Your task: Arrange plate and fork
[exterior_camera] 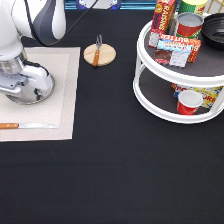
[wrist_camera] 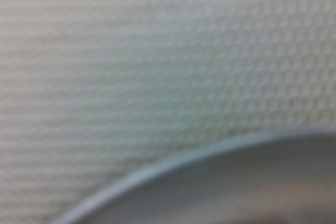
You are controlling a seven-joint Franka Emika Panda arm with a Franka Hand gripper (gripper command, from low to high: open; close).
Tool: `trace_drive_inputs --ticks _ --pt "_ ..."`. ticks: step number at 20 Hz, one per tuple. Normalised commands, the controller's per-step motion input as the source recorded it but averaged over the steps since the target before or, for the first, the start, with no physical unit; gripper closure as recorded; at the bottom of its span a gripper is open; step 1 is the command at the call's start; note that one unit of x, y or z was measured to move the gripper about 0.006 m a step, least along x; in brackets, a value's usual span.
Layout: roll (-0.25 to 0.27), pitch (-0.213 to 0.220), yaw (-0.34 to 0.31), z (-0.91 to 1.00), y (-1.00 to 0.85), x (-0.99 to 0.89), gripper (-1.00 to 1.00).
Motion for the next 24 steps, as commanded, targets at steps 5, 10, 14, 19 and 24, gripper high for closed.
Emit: trace_drive_inputs --ticks 5,10,14,19,24 --pt "-0.099 -0.071 0.012 0.78 0.65 -0.64 -1.0" --pt "-0.137 -0.149 0.0 0.51 0.63 -0.83 -1.0" --pt "-0.116 -0.181 0.0 0.14 0.55 -0.86 -1.0" --pt "-0.072 -0.178 0.0 -0.01 0.47 -0.93 -1.0" --pt "-0.08 -0.192 0.0 -0.01 0.53 -0.87 -1.0"
